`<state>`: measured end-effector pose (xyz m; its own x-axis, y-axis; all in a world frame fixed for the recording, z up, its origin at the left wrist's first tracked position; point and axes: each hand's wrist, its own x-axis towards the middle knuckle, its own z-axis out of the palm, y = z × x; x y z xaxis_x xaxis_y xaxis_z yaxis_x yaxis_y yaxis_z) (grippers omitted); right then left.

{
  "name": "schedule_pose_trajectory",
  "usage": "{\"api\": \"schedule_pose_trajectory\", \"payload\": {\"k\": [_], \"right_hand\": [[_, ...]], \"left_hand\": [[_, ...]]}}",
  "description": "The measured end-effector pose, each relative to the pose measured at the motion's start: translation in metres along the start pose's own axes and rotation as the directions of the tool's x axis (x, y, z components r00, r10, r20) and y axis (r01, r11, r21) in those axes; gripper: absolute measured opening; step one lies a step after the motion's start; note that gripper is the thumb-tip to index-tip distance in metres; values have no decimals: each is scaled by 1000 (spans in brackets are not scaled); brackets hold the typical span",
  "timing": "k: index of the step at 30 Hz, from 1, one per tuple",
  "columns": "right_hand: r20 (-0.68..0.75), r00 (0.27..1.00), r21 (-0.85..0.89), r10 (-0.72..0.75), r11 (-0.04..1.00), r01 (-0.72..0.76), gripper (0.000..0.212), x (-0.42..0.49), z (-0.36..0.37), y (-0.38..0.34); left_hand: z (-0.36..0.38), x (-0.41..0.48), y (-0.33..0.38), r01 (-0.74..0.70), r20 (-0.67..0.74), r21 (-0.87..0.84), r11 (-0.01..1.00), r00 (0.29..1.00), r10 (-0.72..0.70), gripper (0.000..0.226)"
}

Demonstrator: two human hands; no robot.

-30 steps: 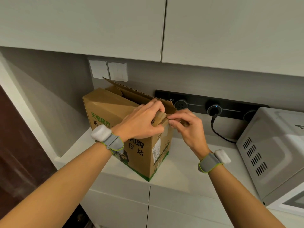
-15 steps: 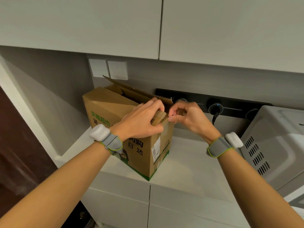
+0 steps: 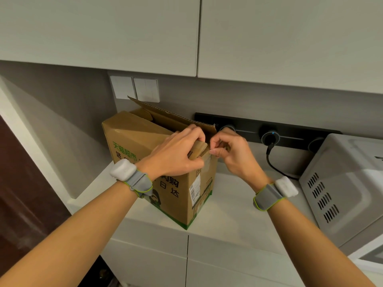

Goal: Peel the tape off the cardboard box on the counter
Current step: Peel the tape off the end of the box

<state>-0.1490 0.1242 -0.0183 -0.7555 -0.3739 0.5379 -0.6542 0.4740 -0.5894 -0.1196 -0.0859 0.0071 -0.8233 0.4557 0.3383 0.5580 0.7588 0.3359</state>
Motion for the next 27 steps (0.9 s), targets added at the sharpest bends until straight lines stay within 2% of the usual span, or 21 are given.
{"api": "schedule_pose_trajectory", "payload": {"k": [10,15,17,20,23,27], "right_hand": [[-84,994,-79,-65,995,58,22,-15,18,2],[-171,985,49,-5,999,14,15,-23,23,5],[-177,984,100,10,995,8,22,-24,21,8],[-154,988,5,-31,999,33,31,-25,17,12],[-192,975,-76,-114,992,101,27,-27,15,14],[-241,952,-98,-187,981,168,21,-28,14,12]], "left_hand": [[1,2,-1,-5,-6,2,1000,1000,5,35],[1,1,-2,7,-4,5,1000,1000,-7,36],[2,0,-2,11,-3,3,1000,1000,-11,37],[1,0,-2,4,-6,-4,1000,1000,-4,36],[1,0,-1,-5,-12,-3,1000,1000,4,36],[1,0,-2,-3,-16,-4,1000,1000,3,36]]}}
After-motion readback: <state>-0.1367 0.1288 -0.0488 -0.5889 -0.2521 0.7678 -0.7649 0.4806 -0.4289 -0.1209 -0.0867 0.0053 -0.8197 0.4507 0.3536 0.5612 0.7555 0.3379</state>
